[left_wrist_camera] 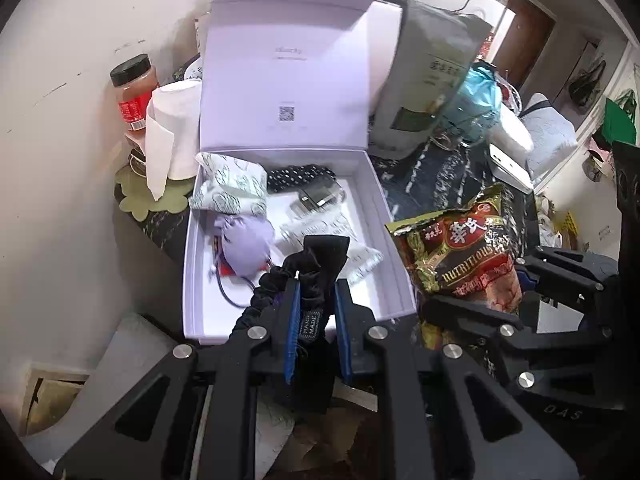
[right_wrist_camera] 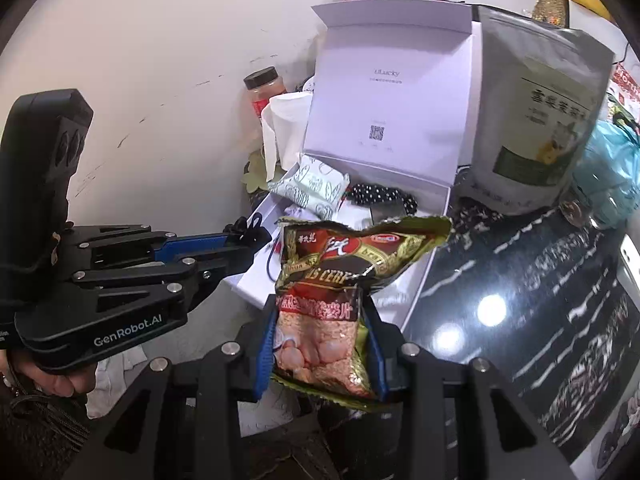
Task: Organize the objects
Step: 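Carry the black scrunchie and red-gold snack bag toward the open box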
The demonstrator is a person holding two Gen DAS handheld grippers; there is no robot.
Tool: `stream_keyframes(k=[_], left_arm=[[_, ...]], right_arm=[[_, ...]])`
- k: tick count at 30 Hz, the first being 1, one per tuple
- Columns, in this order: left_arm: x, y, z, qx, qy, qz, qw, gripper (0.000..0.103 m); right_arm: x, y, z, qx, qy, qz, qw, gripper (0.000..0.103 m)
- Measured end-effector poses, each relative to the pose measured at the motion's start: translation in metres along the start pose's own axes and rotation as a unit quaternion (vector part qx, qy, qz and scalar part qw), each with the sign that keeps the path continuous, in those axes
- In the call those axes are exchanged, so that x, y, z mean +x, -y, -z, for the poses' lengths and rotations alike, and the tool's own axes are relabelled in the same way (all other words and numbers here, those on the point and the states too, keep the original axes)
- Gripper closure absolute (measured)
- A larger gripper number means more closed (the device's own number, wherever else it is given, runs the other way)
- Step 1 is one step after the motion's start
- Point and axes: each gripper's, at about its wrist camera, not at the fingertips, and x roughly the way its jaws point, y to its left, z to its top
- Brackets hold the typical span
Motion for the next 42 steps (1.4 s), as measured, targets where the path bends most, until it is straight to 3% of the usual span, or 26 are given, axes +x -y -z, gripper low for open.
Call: stream_keyframes(k=[9, 27, 42], left_arm=[[0.042, -0.028, -0.04, -0.012, -0.02, 0.003, 0.9997, 0.087], [0.115, -0.047, -0.09, -0.025, -0.055, -0.006, 0.9982, 0.087], [0.17, -0.043, -0.111, -0.013, -0.091, -0.003, 0.9957, 0.087]], right_arm=[[0.034, 0.014, -0.032, -0.002, -0.016, -0.001, 1.0, 0.065], [0.091, 0.051, -0.074, -0.023, -0.048, -0.004, 0.999, 0.065], [0.129, 0.071, -0.08, -0.012, -0.063, -0.025, 0.998, 0.065]])
